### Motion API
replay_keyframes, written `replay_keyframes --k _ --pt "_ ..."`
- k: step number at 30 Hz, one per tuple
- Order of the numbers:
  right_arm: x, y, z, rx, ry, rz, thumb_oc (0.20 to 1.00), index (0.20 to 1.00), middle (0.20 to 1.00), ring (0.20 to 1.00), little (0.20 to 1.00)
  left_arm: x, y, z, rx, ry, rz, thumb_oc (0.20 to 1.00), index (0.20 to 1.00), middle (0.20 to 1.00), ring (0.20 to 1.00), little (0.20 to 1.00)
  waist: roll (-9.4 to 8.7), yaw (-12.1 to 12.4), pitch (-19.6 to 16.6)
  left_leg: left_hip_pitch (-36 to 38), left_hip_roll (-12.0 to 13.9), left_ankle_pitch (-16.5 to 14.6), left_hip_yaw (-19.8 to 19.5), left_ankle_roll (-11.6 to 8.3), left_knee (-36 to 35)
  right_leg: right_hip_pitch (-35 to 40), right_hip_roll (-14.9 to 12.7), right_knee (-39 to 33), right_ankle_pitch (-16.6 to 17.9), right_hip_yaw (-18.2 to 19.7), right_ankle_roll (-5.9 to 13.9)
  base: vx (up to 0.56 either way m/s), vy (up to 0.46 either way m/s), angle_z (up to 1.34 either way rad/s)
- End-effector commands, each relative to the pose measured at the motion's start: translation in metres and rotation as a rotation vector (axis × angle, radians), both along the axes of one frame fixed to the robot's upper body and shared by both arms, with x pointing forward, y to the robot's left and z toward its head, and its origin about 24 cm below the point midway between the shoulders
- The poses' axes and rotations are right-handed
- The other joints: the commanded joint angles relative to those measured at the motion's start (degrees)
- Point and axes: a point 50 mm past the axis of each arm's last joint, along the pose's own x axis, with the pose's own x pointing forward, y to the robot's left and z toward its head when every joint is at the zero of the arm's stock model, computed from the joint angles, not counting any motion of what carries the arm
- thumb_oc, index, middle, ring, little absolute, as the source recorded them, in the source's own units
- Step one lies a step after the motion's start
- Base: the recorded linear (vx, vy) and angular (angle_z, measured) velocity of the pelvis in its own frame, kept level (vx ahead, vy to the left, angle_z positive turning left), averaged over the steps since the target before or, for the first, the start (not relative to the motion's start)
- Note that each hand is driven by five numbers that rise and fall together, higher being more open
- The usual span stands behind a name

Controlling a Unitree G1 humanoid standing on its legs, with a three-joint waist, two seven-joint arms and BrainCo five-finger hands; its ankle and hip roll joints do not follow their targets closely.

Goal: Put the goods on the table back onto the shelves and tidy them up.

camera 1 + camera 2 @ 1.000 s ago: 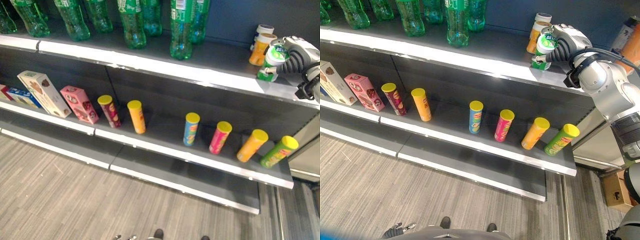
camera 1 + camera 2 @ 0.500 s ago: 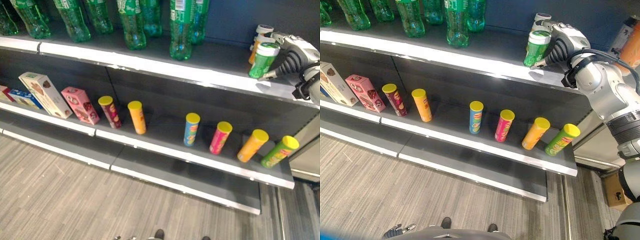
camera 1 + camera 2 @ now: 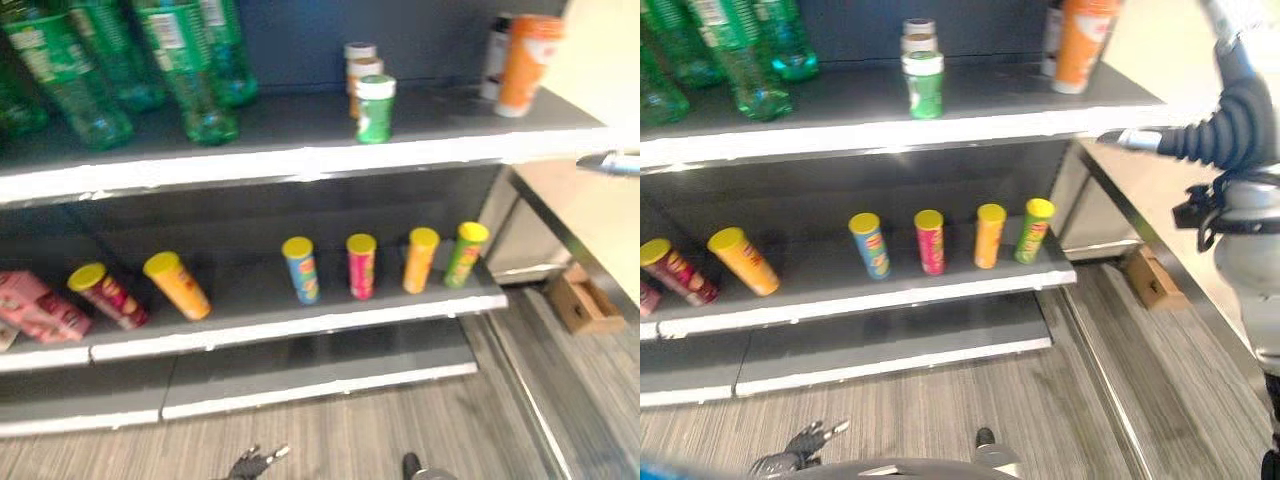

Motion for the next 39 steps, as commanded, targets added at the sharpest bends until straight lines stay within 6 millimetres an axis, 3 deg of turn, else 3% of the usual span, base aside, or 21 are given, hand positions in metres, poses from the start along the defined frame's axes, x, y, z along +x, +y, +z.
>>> replay_keyframes --k 1,2,3,4,6,7,11,13,16,19,23,25,27,28,29,30,32,35,36,39 --pt "0.013 -0.002 0.041 -0.028 -0.087 0.018 1.000 1.000 1.000 1.000 1.000 -0.003 0.041 0.009 0.121 0.001 -0.029 1.000 1.000 1.000 1.000 1.000 -2.61 5.2 0.6 2.2 1.6 -7.5 3.4 0.05 0.5 -3.8 -3.2 4.7 -1.5 2.6 5.17 -0.11 0.111 -1.36" --pt "0.012 -0.002 0.041 -0.028 -0.087 0.018 1.000 1.000 1.000 1.000 1.000 -0.003 0.041 0.009 0.121 0.001 -0.029 1.000 1.000 1.000 1.000 1.000 -2.63 5.5 0.5 2.2 1.5 -7.5 3.8 0.08 0.5 -4.2 -3.2 5.0 -1.6 3.0 5.20 -0.19 0.088 -1.23" --pt "0.014 0.003 0.039 -0.021 -0.089 0.044 1.000 1.000 1.000 1.000 1.000 0.005 0.040 0.012 0.130 -0.025 -0.045 1.000 1.000 1.000 1.000 1.000 -2.40 6.0 2.3 2.6 1.8 -8.0 6.7 0.44 0.5 -7.5 -4.3 8.0 -0.2 -1.0 5.91 -0.12 0.021 -1.19" --pt "0.014 0.003 0.039 -0.021 -0.090 0.044 1.000 1.000 1.000 1.000 1.000 0.006 0.041 0.012 0.130 -0.026 -0.044 1.000 1.000 1.000 1.000 1.000 -2.52 6.1 2.2 2.4 1.7 -7.8 6.9 0.42 0.5 -7.8 -4.3 8.0 0.0 -0.8 5.85 -0.17 0.003 -1.22" --pt "0.012 0.003 0.039 -0.030 -0.097 0.038 1.000 1.000 1.000 1.000 1.000 0.011 0.045 0.016 0.144 -0.041 -0.049 1.000 1.000 1.000 1.000 1.000 -2.03 6.5 2.8 2.0 2.5 -7.2 9.4 0.21 0.5 -8.2 -7.3 9.5 -0.1 -9.2 5.36 -0.11 -0.053 -1.44" --pt "0.010 0.001 0.039 -0.036 -0.097 0.027 1.000 1.000 1.000 1.000 1.000 0.011 0.048 0.017 0.150 -0.042 -0.040 1.000 1.000 1.000 1.000 1.000 -1.67 6.1 3.1 2.4 3.2 -7.2 10.7 0.09 0.5 -7.8 -8.5 10.3 -0.6 -11.1 5.21 -0.07 -0.069 -0.72" --pt "0.008 -0.009 0.041 -0.046 -0.099 -0.032 1.000 1.000 1.000 1.000 1.000 0.013 0.052 0.020 0.154 -0.057 -0.050 1.000 1.000 1.000 1.000 1.000 -1.74 6.8 2.5 2.5 4.4 -6.8 14.2 -0.49 0.9 -6.0 -13.8 10.5 2.1 -13.1 5.65 -0.05 -0.131 -0.36" --pt "0.004 -0.019 0.041 -0.058 -0.093 -0.094 1.000 1.000 1.000 1.000 1.000 0.010 0.055 0.021 0.160 -0.056 -0.052 1.000 1.000 1.000 1.000 1.000 -2.81 7.4 1.0 1.9 4.6 -6.4 15.6 -1.43 1.4 -2.8 -15.8 7.7 4.3 -14.6 6.84 0.02 -0.259 -0.07" --pt "0.003 -0.025 0.038 -0.054 -0.080 -0.126 1.000 1.000 1.000 1.000 1.000 0.006 0.062 0.022 0.165 -0.049 -0.025 1.000 1.000 1.000 1.000 1.000 -3.82 8.7 -0.9 2.5 6.3 -6.8 17.3 -3.41 2.0 -0.1 -13.9 3.2 2.2 -17.2 7.10 0.09 -0.359 -0.34" --pt "-0.001 -0.033 0.038 -0.042 -0.076 -0.156 1.000 1.000 1.000 1.000 1.000 0.004 0.063 0.021 0.165 -0.045 0.000 1.000 1.000 1.000 1.000 1.000 -4.26 8.5 -1.1 2.2 9.7 -4.2 18.1 -5.41 2.7 0.6 -10.7 1.9 0.2 -17.2 6.47 0.03 -0.320 -0.27" --pt "-0.005 -0.037 0.044 -0.020 -0.096 -0.144 1.000 1.000 1.000 1.000 1.000 0.008 0.052 0.018 0.128 -0.058 0.001 1.000 1.000 1.000 1.000 1.000 -2.46 7.2 -1.3 2.8 14.8 -2.9 16.3 -7.86 3.6 2.1 -4.9 1.3 -5.0 -15.7 3.96 0.05 -0.312 -0.10" --pt "-0.005 -0.039 0.045 -0.011 -0.102 -0.146 1.000 1.000 1.000 1.000 1.000 0.006 0.050 0.017 0.113 -0.059 0.019 1.000 1.000 1.000 1.000 1.000 -1.47 7.1 -0.6 1.8 17.8 -1.7 15.5 -8.92 7.7 3.4 -2.0 1.0 -7.2 -15.6 2.09 0.06 -0.317 -0.09" --pt "-0.004 -0.040 0.046 0.008 -0.108 -0.138 1.000 1.000 1.000 1.000 1.000 0.001 0.050 0.016 0.098 -0.054 0.046 1.000 1.000 1.000 1.000 1.000 -1.18 7.7 0.8 -1.2 22.1 4.3 12.2 -9.88 18.4 5.1 2.0 0.8 -9.4 -14.7 -0.94 0.02 -0.465 -0.11" --pt "-0.003 -0.039 0.047 0.013 -0.111 -0.128 1.000 1.000 1.000 1.000 1.000 0.001 0.049 0.016 0.094 -0.059 0.058 1.000 1.000 1.000 1.000 1.000 -1.49 8.2 1.8 -2.8 22.8 7.9 10.6 -8.86 21.9 5.2 2.8 0.8 -9.1 -14.4 -2.18 -0.03 -0.336 -0.52" --pt "-0.003 -0.039 0.047 0.013 -0.112 -0.128 1.000 1.000 1.000 1.000 1.000 0.002 0.049 0.016 0.094 -0.060 0.059 1.000 1.000 1.000 1.000 1.000 -1.40 8.0 1.8 -3.1 23.0 7.9 10.3 -8.96 22.2 5.2 2.9 0.8 -9.1 -14.5 -2.29 -0.06 -0.211 -1.26" --pt "0.002 -0.041 0.044 0.035 -0.095 -0.125 1.000 1.000 1.000 1.000 1.000 0.001 0.047 0.016 0.085 -0.062 0.071 1.000 1.000 1.000 1.000 1.000 -1.96 9.3 2.7 -5.9 21.2 8.4 4.8 -7.26 25.5 5.1 3.2 0.8 -9.5 -13.6 -2.78 0.00 -0.162 -1.20" --pt "0.003 -0.044 0.042 0.022 -0.065 -0.145 1.000 1.000 1.000 1.000 1.000 0.001 0.045 0.015 0.072 -0.076 0.079 1.000 1.000 1.000 1.000 1.000 -3.10 10.7 3.6 -9.9 14.8 3.4 -0.8 -5.45 25.2 5.1 2.6 0.8 -9.5 -11.6 -2.59 0.04 -0.130 -0.56" --pt "0.000 -0.050 0.042 0.052 -0.074 -0.158 1.000 1.000 1.000 1.000 1.000 0.006 0.042 0.016 0.070 -0.086 0.067 1.000 1.000 1.000 1.000 1.000 -2.79 10.9 3.3 -11.2 11.7 -0.3 -1.6 -5.34 17.7 5.2 2.2 0.8 -9.9 -9.8 -1.55 0.14 0.050 -0.64" --pt "0.003 -0.054 0.040 0.083 -0.081 -0.165 1.000 1.000 1.000 1.000 1.000 0.008 0.041 0.017 0.074 -0.095 0.055 1.000 1.000 1.000 1.000 1.000 -1.93 12.1 3.6 -12.6 8.8 1.5 -5.1 -5.70 10.8 5.5 2.4 0.8 -10.1 -8.2 -0.85 0.14 0.152 -0.92" --pt "0.015 -0.069 0.024 0.129 -0.004 -0.238 1.000 1.000 1.000 1.000 1.000 0.009 0.041 0.017 0.075 -0.102 0.053 1.000 1.000 1.000 1.000 1.000 0.05 12.2 3.6 -11.6 7.1 2.3 -9.3 -6.38 5.8 6.7 2.9 0.8 -10.7 -6.4 -0.37 0.20 0.188 -0.82"
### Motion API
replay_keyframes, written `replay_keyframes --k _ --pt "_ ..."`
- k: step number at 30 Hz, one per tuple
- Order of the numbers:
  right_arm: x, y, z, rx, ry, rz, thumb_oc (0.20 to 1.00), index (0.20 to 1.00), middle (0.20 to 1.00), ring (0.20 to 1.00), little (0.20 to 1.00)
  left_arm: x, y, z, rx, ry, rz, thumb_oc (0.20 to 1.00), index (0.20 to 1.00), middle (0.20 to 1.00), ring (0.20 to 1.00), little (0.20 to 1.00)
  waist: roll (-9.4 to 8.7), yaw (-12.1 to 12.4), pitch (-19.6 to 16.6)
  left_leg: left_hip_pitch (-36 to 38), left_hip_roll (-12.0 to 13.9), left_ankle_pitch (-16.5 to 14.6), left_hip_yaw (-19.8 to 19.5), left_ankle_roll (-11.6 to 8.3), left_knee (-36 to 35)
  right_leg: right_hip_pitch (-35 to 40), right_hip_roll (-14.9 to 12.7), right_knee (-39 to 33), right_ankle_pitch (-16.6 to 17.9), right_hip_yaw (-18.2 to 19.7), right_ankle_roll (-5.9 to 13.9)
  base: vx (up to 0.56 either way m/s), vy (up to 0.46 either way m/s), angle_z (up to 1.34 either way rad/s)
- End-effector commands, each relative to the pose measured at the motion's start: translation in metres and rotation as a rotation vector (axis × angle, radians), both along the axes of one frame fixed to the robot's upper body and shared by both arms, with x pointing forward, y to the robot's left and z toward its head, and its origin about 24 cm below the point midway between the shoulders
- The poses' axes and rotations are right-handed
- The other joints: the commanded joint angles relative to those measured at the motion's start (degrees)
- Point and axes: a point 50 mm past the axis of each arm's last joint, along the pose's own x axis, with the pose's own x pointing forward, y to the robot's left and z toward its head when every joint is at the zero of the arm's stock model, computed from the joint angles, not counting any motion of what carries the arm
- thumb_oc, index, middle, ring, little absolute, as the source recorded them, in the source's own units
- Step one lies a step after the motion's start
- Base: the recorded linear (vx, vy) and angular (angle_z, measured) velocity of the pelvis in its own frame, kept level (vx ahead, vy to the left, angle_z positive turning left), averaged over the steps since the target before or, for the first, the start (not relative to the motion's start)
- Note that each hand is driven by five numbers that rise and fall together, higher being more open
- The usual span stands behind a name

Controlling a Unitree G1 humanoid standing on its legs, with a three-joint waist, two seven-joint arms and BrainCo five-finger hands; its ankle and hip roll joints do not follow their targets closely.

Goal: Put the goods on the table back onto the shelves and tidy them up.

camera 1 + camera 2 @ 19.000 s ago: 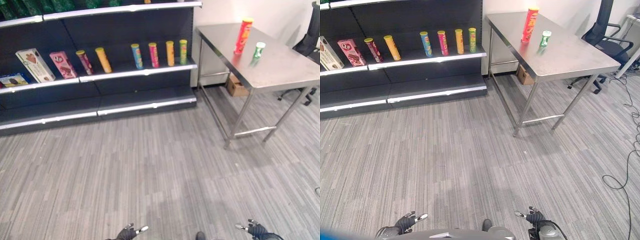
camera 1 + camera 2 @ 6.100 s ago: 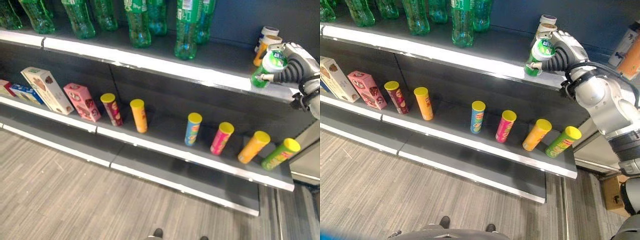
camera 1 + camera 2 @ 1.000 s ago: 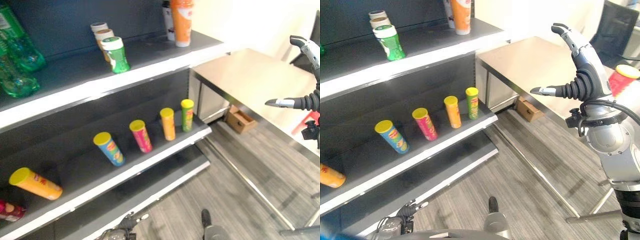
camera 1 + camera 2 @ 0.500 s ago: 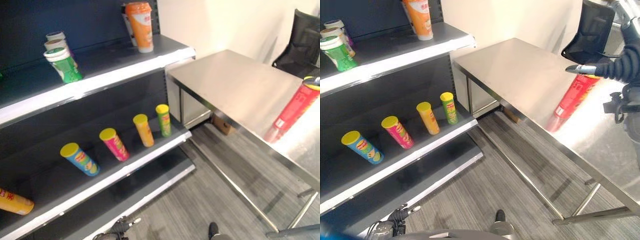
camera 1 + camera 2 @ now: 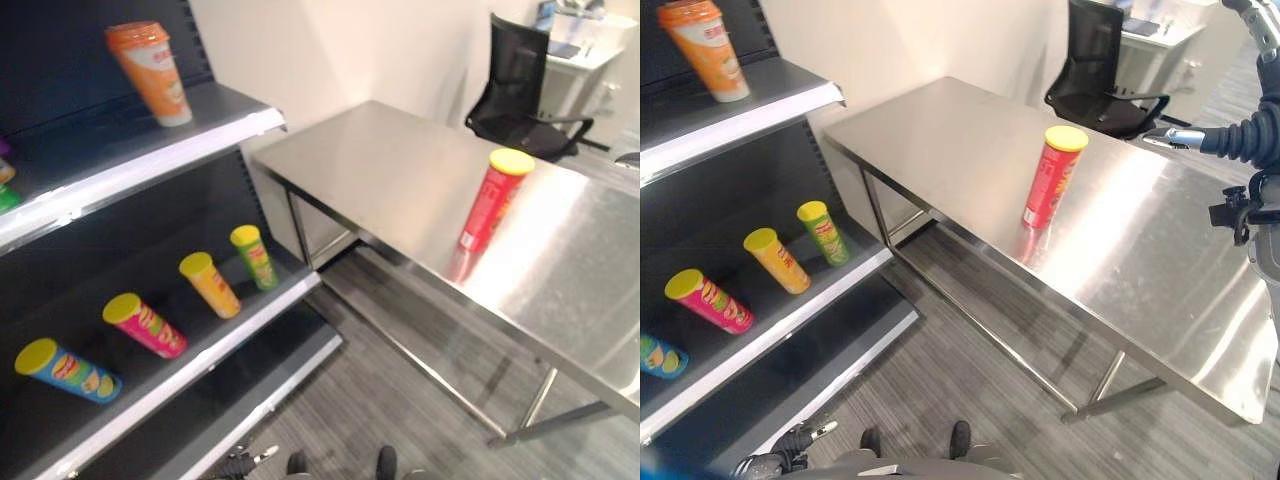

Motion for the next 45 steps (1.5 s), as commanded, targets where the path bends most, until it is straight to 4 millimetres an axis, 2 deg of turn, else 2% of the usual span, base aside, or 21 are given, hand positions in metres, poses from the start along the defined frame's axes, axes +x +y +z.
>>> replay_keyframes --k 1,5,8,9,10,11,14,15,16,17,18,22,23,31,34,45 --pt "0.000 -0.008 0.010 0.036 -0.030 -0.026 1.000 1.000 1.000 1.000 1.000 0.027 0.020 0.016 0.052 -0.124 0.001 1.000 1.000 1.000 1.000 1.000 -1.83 1.8 0.7 3.5 0.3 2.4 0.2 1.62 3.4 8.9 -5.8 -1.9 -1.6 3.6 5.56 0.16 0.207 -0.62" --pt "0.017 -0.011 -0.015 0.117 0.075 -0.016 1.000 1.000 1.000 1.000 1.000 0.029 0.021 0.014 0.089 -0.084 -0.021 1.000 1.000 1.000 1.000 1.000 -2.01 1.5 -0.9 7.6 -0.7 2.6 3.6 2.51 -0.1 9.2 -7.8 -1.8 -0.9 5.0 6.27 0.13 0.213 -0.44" --pt "0.015 -0.026 -0.027 0.148 0.119 -0.084 1.000 1.000 1.000 1.000 1.000 0.006 0.031 0.011 0.103 -0.038 -0.007 1.000 1.000 1.000 1.000 1.000 -2.84 3.0 -1.4 8.7 -1.9 1.2 4.1 3.68 -0.5 9.2 -9.5 -1.3 -1.0 4.9 7.32 0.09 0.178 -0.33" --pt "0.016 -0.029 -0.036 0.183 0.143 -0.089 1.000 1.000 1.000 1.000 1.000 0.004 0.036 0.011 0.116 -0.028 0.025 1.000 1.000 1.000 1.000 1.000 -3.41 2.9 -1.6 8.5 -2.6 0.9 4.5 4.61 -0.4 8.1 -10.4 -0.4 -0.5 5.3 7.90 0.08 0.237 -0.08" --pt "0.022 -0.027 -0.036 0.183 0.154 -0.081 1.000 1.000 1.000 1.000 1.000 0.011 0.038 0.014 0.114 -0.047 0.017 1.000 1.000 1.000 1.000 1.000 -3.59 2.9 -1.9 9.0 -3.1 0.4 5.0 5.08 -0.6 7.9 -10.9 0.0 -0.5 5.9 8.37 0.09 0.357 -0.05" --pt "0.025 -0.023 -0.040 0.194 0.155 -0.074 1.000 1.000 1.000 1.000 1.000 0.022 0.036 0.018 0.115 -0.081 0.004 1.000 1.000 1.000 1.000 1.000 -3.66 3.1 -1.9 9.9 -4.4 -0.8 5.0 6.39 -1.0 6.4 -12.1 4.5 -1.2 6.2 9.42 0.09 0.254 -0.17" --pt "0.029 -0.022 -0.040 0.193 0.160 -0.077 1.000 1.000 1.000 1.000 1.000 0.022 0.035 0.017 0.112 -0.078 0.002 1.000 1.000 1.000 1.000 1.000 -3.67 3.3 -1.5 10.1 -4.7 -1.2 5.2 7.01 -1.0 4.3 -12.3 8.2 -1.3 6.6 9.91 0.01 0.142 -0.09" --pt "0.033 -0.020 -0.037 0.196 0.154 -0.067 1.000 1.000 1.000 1.000 1.000 0.021 0.035 0.017 0.114 -0.076 0.004 1.000 1.000 1.000 1.000 1.000 -3.61 3.4 -0.3 10.5 -5.0 -1.3 5.3 7.70 -1.0 1.8 -12.3 13.0 -0.2 6.5 11.04 -0.03 0.071 -0.03" --pt "0.034 -0.021 -0.039 0.197 0.159 -0.079 1.000 1.000 1.000 1.000 1.000 0.020 0.037 0.017 0.118 -0.074 0.008 1.000 1.000 1.000 1.000 1.000 -3.56 3.6 -0.1 10.5 -5.0 -1.5 5.4 7.74 -1.0 0.7 -12.6 14.6 0.2 6.3 11.52 -0.02 0.075 -0.25" --pt "0.035 -0.022 -0.041 0.192 0.169 -0.088 1.000 1.000 1.000 1.000 1.000 0.018 0.039 0.018 0.121 -0.073 0.012 1.000 1.000 1.000 1.000 1.000 -3.53 3.8 0.1 10.7 -5.0 -1.7 5.3 7.65 -1.0 0.2 -13.3 14.5 0.7 5.4 11.63 0.04 -0.051 -0.12" --pt "0.036 -0.025 -0.038 0.171 0.182 -0.115 1.000 1.000 1.000 1.000 1.000 0.021 0.046 0.021 0.146 -0.072 0.003 1.000 1.000 1.000 1.000 1.000 -3.95 4.0 -0.1 10.3 -5.1 -2.2 5.0 6.82 -1.0 1.6 -15.7 6.1 3.1 1.8 10.80 0.04 -0.065 -0.08" --pt "0.035 -0.028 -0.042 0.183 0.188 -0.133 1.000 1.000 1.000 1.000 1.000 0.014 0.048 0.020 0.145 -0.064 0.029 1.000 1.000 1.000 1.000 1.000 -4.51 4.7 -1.0 10.6 -4.8 -2.2 4.9 6.19 -1.0 3.8 -15.3 1.3 3.9 0.6 10.36 0.09 -0.112 0.21" --pt "0.036 -0.029 -0.039 0.171 0.187 -0.138 1.000 1.000 1.000 1.000 1.000 0.011 0.047 0.018 0.144 -0.053 0.033 1.000 1.000 1.000 1.000 1.000 -4.80 5.0 -1.7 10.5 -4.1 -2.0 5.1 5.50 -1.0 4.9 -14.7 -0.1 3.9 -0.1 10.05 0.06 -0.088 0.10" --pt "0.033 -0.042 -0.036 0.145 0.202 -0.209 1.000 1.000 1.000 1.000 1.000 0.008 0.038 0.013 0.130 -0.025 0.022 1.000 1.000 1.000 1.000 1.000 -4.70 4.9 -2.5 11.0 -2.4 -2.0 3.7 4.04 -1.0 7.9 -13.4 -1.9 2.6 -1.9 9.19 0.06 -0.091 0.12" --pt "0.034 -0.057 -0.040 0.180 0.230 -0.267 1.000 1.000 1.000 1.000 1.000 0.006 0.038 0.012 0.131 -0.011 0.029 1.000 1.000 1.000 1.000 1.000 -4.05 4.9 -2.7 11.3 -1.8 -1.8 3.3 3.28 -1.0 9.1 -12.8 -1.9 1.6 -3.1 8.70 0.05 -0.060 0.17" --pt "0.044 -0.059 -0.057 0.303 0.294 -0.218 1.000 1.000 1.000 1.000 1.000 -0.005 0.039 0.010 0.119 0.012 0.037 1.000 1.000 1.000 1.000 1.000 -3.18 5.7 -2.9 11.6 -1.6 -1.8 3.1 3.00 -1.0 10.1 -12.7 -1.9 1.0 -3.9 8.46 0.01 -0.003 0.03"
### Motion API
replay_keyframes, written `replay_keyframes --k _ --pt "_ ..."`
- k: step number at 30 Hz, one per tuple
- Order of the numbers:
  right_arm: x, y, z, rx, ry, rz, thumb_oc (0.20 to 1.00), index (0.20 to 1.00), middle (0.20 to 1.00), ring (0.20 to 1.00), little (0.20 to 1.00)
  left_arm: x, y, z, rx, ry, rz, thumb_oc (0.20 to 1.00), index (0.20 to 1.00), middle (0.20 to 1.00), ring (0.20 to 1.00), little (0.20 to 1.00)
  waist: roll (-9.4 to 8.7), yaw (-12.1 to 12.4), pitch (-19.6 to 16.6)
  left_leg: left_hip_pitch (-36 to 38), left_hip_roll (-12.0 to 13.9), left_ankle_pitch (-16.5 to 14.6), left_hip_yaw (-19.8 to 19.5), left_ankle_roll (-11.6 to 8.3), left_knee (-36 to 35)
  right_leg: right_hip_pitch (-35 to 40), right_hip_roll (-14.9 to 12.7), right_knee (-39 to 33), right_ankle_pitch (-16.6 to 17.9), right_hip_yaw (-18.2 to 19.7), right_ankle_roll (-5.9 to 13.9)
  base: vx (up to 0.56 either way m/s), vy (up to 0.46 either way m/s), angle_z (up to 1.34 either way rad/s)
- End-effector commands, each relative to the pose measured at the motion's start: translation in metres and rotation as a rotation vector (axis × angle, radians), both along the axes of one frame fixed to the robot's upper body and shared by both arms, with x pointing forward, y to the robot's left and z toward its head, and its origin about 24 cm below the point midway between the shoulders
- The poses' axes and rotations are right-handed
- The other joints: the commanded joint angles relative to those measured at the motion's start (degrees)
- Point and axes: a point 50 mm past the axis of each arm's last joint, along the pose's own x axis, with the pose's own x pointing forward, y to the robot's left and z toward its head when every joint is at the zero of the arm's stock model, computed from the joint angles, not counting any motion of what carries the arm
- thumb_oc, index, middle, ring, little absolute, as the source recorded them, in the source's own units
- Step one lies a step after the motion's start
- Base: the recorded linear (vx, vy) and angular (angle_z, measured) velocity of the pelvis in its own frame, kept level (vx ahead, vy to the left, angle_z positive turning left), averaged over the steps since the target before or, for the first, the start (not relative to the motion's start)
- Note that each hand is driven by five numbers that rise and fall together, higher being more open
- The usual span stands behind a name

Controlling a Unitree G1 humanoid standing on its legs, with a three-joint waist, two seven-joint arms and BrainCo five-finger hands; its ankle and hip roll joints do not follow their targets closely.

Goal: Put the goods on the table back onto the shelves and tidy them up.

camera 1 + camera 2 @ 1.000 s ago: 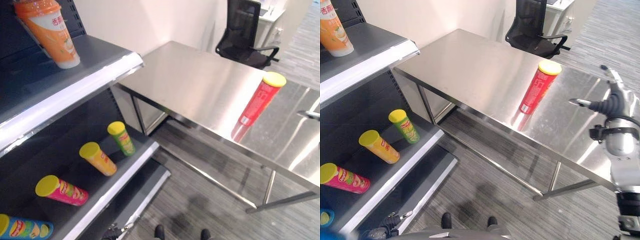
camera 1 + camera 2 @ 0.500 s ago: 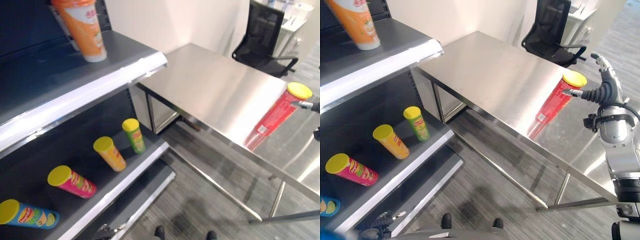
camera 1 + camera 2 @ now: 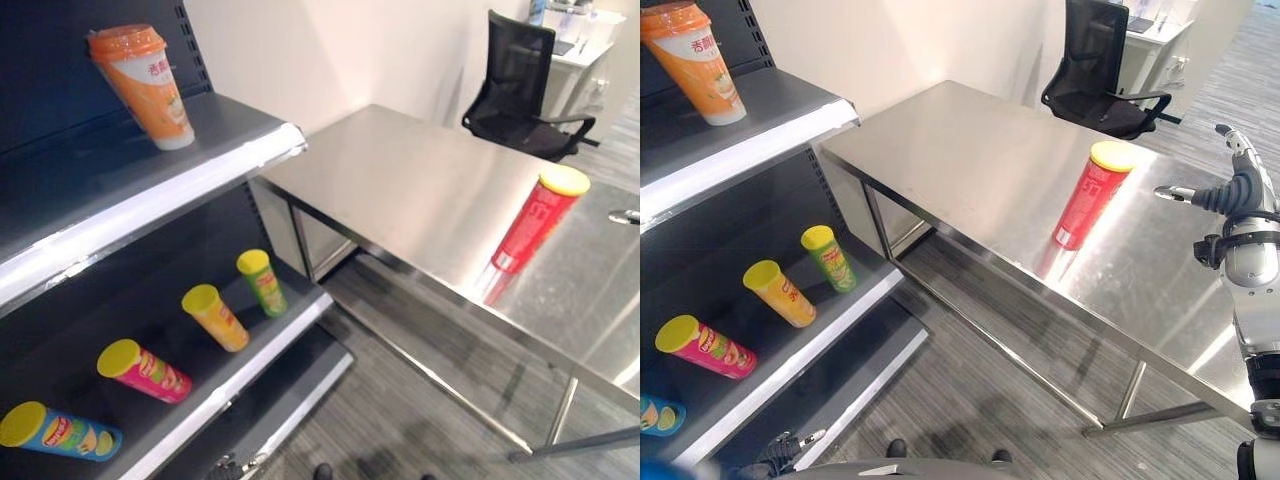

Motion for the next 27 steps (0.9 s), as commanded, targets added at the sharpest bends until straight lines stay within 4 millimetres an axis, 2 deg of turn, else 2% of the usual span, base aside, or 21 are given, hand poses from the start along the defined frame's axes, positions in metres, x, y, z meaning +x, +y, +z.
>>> replay_keyframes --k 1,13,27 --pt "0.009 0.001 0.027 0.005 -0.093 0.020 1.000 1.000 1.000 1.000 1.000 0.016 0.011 0.006 0.040 -0.019 -0.024 1.000 1.000 1.000 1.000 1.000 -1.67 2.6 -0.8 2.2 2.7 -4.4 1.3 -3.15 0.7 1.9 -1.6 1.1 -4.3 -0.9 2.11 0.00 0.000 0.00" --pt "0.024 0.012 0.026 0.040 -0.066 0.083 1.000 1.000 1.000 1.000 1.000 0.008 0.011 0.005 0.033 -0.002 -0.028 1.000 1.000 1.000 1.000 1.000 -1.33 3.6 -0.7 1.6 2.3 -4.3 0.8 -3.24 0.7 2.1 -2.2 1.1 -4.3 -1.9 2.35 0.00 0.001 0.03" --pt "0.030 0.024 0.017 0.008 0.008 0.149 1.000 1.000 1.000 1.000 1.000 0.005 0.010 0.004 0.025 0.000 -0.026 1.000 1.000 1.000 1.000 1.000 -1.29 4.3 -0.5 1.3 2.1 -4.2 0.1 -3.41 0.7 2.7 -2.6 1.1 -4.1 -3.4 2.40 0.01 0.002 0.05"
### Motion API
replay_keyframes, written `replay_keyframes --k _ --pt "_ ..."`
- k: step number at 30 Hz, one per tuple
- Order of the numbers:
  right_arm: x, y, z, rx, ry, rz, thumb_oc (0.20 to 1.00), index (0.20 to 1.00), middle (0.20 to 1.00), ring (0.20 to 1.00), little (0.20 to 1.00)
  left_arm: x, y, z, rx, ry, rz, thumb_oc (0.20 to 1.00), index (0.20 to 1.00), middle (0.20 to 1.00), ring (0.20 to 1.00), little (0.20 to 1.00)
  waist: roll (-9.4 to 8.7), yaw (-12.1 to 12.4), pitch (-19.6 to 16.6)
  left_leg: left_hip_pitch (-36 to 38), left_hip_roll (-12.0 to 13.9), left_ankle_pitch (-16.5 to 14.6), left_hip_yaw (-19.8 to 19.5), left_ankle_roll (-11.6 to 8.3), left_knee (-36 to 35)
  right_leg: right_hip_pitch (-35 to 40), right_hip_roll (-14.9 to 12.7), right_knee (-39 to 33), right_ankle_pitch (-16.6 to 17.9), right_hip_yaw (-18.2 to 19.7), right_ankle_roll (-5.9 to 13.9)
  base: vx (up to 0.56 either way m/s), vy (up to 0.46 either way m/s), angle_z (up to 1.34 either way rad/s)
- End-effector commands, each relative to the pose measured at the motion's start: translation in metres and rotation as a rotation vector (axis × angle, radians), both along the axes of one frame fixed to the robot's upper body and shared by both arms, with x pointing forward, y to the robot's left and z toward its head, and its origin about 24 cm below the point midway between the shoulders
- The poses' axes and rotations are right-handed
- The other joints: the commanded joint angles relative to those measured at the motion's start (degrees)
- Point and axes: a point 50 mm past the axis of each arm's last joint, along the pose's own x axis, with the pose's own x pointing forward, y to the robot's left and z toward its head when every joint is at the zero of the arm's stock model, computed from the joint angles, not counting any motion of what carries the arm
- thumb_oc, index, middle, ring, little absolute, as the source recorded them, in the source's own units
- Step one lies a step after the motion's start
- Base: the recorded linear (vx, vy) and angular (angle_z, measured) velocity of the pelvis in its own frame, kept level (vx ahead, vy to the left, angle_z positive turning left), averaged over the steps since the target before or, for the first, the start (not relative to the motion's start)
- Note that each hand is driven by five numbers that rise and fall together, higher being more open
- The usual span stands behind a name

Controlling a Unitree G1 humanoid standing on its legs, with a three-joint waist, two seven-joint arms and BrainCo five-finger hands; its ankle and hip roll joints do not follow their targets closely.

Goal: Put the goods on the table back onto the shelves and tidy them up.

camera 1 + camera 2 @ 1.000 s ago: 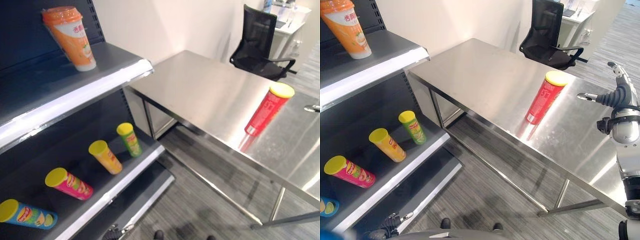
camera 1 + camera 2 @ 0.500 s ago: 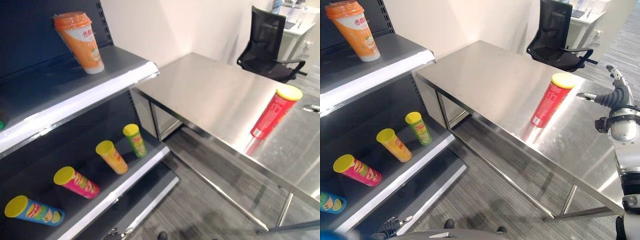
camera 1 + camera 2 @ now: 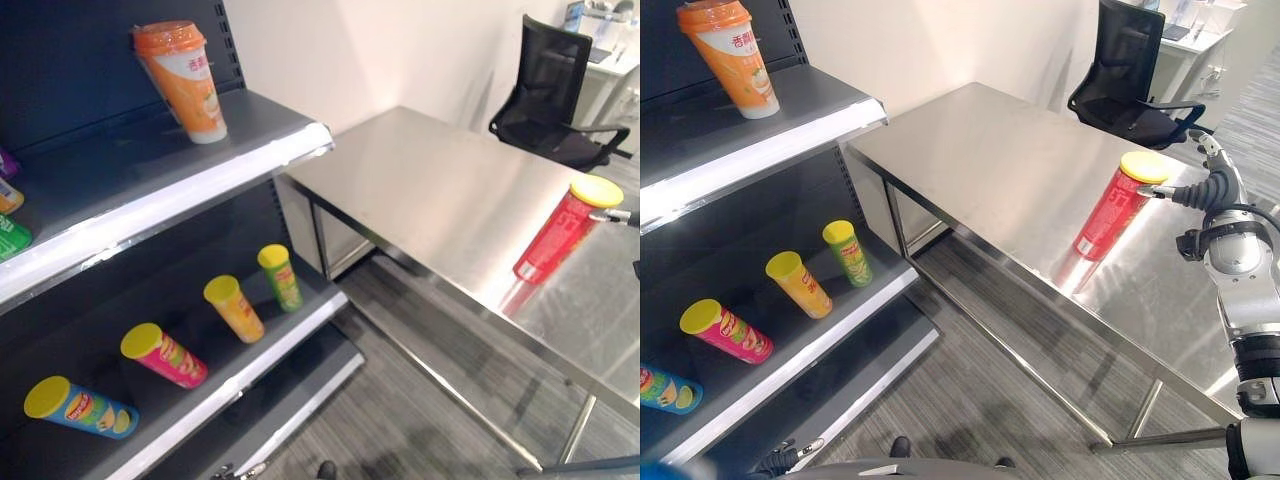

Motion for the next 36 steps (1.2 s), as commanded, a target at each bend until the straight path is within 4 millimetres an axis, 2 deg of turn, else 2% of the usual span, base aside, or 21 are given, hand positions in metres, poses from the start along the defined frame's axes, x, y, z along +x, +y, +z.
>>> replay_keyframes --k 1,13,36 --pt "0.011 0.016 0.023 -0.036 -0.061 0.086 1.000 1.000 1.000 1.000 1.000 0.019 0.010 0.006 0.034 -0.038 -0.042 1.000 1.000 1.000 1.000 1.000 -1.26 2.4 -0.5 1.6 2.7 -4.5 2.6 -3.55 0.7 1.7 -1.9 1.1 -3.9 -0.7 2.23 0.00 0.000 0.00" --pt "0.023 0.024 0.012 -0.105 0.038 0.106 1.000 1.000 1.000 1.000 1.000 0.020 0.009 0.006 0.033 -0.044 -0.042 1.000 1.000 1.000 1.000 1.000 -1.29 3.0 0.1 1.0 2.6 -4.2 2.0 -3.72 0.7 1.6 -2.0 1.1 -3.9 -1.6 2.20 0.00 -0.001 0.01" --pt "0.028 0.018 0.014 -0.071 -0.035 -0.001 1.000 1.000 1.000 1.000 1.000 0.020 0.013 0.007 0.056 -0.035 -0.031 1.000 1.000 1.000 1.000 1.000 -0.84 3.4 -0.3 1.2 2.6 -4.6 1.7 -3.56 0.7 1.9 -2.1 1.1 -4.2 -1.8 2.08 0.00 0.001 0.02"
